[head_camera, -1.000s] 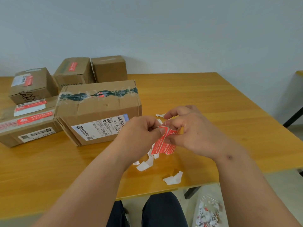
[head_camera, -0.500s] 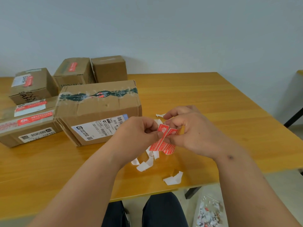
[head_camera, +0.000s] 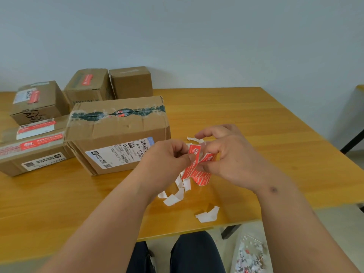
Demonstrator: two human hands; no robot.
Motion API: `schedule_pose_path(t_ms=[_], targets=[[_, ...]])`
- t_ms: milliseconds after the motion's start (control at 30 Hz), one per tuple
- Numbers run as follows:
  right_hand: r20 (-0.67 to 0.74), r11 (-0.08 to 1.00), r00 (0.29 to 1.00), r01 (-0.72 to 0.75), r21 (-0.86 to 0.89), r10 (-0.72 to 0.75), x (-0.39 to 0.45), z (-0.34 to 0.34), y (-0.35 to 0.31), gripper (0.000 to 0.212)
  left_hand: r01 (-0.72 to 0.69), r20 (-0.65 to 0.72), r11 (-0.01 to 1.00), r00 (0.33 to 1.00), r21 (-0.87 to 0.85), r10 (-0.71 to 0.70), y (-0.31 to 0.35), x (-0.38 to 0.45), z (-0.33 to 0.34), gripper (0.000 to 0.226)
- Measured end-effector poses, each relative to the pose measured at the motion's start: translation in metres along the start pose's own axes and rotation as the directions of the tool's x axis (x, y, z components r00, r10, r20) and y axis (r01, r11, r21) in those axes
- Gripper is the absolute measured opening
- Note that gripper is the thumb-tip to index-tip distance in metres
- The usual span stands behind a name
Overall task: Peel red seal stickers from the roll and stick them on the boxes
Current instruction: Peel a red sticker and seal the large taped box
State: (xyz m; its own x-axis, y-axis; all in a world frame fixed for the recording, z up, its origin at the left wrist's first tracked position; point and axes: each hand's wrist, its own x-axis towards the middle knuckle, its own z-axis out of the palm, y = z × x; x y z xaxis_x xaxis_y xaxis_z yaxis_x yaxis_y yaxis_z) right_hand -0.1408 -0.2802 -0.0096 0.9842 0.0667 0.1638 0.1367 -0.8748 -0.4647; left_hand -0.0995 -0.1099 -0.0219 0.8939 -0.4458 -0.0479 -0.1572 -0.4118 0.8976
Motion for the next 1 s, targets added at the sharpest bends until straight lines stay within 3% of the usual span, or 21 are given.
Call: schedule_pose_path(t_ms=[200, 533, 767, 1000], targets=[[-0.01, 1.0, 1.0, -0.002, -0.001, 0.002, -0.001, -0.001, 0.002, 0.006, -0.001, 0.062, 1.0, 0.998, -0.012, 0.001, 0.001, -0.001, -0.006, 0.012], [0.042, 0.996, 0.996, -0.078, 0.053, 0.076, 0.011, -0.008, 0.005, 0.032, -0.052, -0.008, 0.998, 0.999, 0.04, 0.053, 0.002, 0.0, -0.002, 0.011], [0.139, 0.998, 0.988, -0.066, 0.019, 0.063, 0.013, -0.01, 0.003, 0.022, -0.054, -0.038, 0.998, 0.998, 0.041, 0.055, 0.004, -0.001, 0.003, 0.012], [0.103, 0.999, 0.994, -0.04, -0.001, 0.04, 0.009, -0.009, 0.002, 0.015, -0.033, -0.066, 0.999, 0.997, 0.018, 0.034, 0.003, 0.001, 0.003, 0.013]])
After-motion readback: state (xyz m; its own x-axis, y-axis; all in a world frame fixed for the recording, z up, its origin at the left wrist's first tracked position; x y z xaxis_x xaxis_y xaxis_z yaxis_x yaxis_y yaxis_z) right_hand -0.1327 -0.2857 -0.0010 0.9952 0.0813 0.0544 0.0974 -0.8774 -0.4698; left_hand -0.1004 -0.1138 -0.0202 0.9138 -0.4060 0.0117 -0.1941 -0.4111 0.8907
